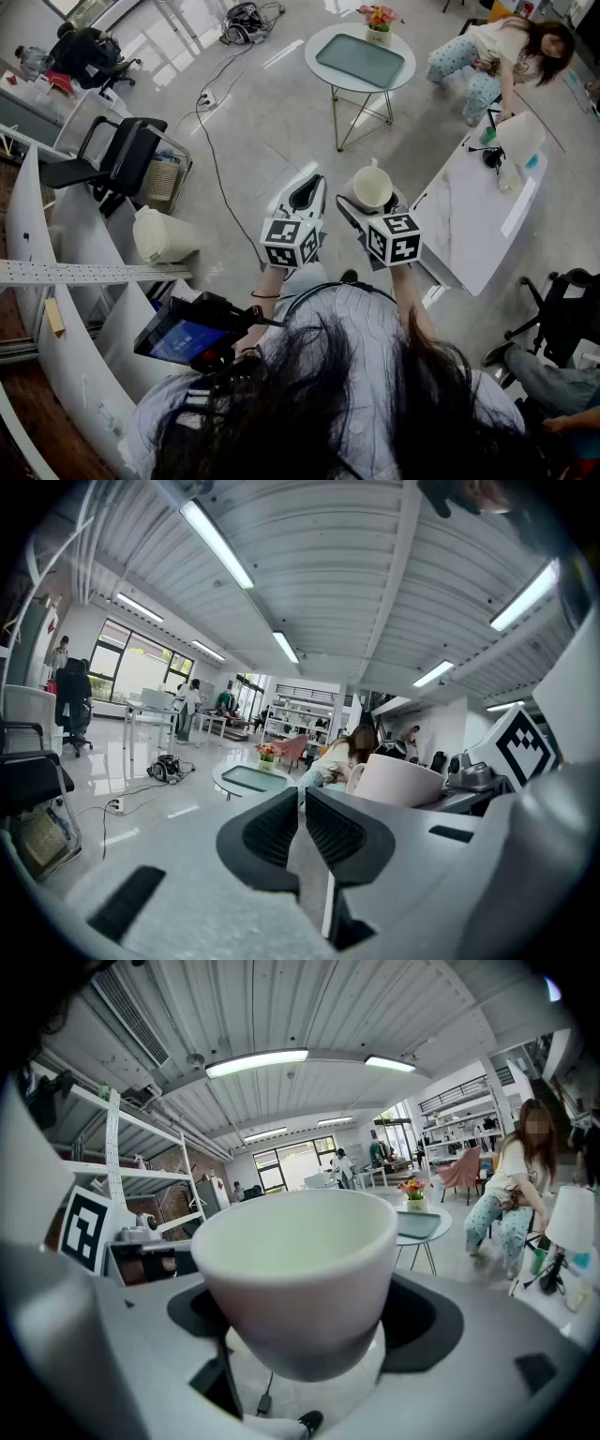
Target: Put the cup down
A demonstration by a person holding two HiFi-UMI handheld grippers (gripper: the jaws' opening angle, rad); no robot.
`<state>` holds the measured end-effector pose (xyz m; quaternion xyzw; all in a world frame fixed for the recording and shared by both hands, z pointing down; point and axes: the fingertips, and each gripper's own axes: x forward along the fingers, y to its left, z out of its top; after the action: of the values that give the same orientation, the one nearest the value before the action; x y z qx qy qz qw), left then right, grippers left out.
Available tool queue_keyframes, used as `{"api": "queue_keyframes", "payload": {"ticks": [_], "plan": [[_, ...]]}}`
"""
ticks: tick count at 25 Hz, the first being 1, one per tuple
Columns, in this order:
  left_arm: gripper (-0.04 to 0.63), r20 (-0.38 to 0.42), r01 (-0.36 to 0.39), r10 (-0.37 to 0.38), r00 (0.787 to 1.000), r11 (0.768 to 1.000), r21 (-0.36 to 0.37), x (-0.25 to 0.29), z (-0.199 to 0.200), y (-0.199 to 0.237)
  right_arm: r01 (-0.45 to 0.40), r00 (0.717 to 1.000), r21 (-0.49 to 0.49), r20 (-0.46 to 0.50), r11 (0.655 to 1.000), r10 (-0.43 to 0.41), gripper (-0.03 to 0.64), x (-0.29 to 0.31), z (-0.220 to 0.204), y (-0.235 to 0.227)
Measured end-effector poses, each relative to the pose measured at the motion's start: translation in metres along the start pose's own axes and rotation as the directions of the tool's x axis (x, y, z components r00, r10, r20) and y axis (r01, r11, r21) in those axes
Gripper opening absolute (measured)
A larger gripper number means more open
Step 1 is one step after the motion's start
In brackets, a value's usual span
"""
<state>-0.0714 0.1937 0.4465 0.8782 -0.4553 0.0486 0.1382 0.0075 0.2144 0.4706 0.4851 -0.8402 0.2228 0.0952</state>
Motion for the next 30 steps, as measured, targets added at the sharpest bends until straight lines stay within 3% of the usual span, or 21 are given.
{"api": "queue_keyframes", "payload": {"ticks": [10,30], "plan": [[0.036,-0.002,0.0,0.0,1.0,1.0,0.008,-0.001,-0.001,-0.01,-0.014,0.999,0.014,0.042,1.0,0.013,0.434,-0.008,0.006,-0.001],[0.036,-0.014,-0.032,0.031,0.999,0.999,-0.016,0.016,-0.005,-0.006,-0.03,1.0,0.008,0.004,1.0,0.03,0.434,0.001,0.001,-0.021]]}}
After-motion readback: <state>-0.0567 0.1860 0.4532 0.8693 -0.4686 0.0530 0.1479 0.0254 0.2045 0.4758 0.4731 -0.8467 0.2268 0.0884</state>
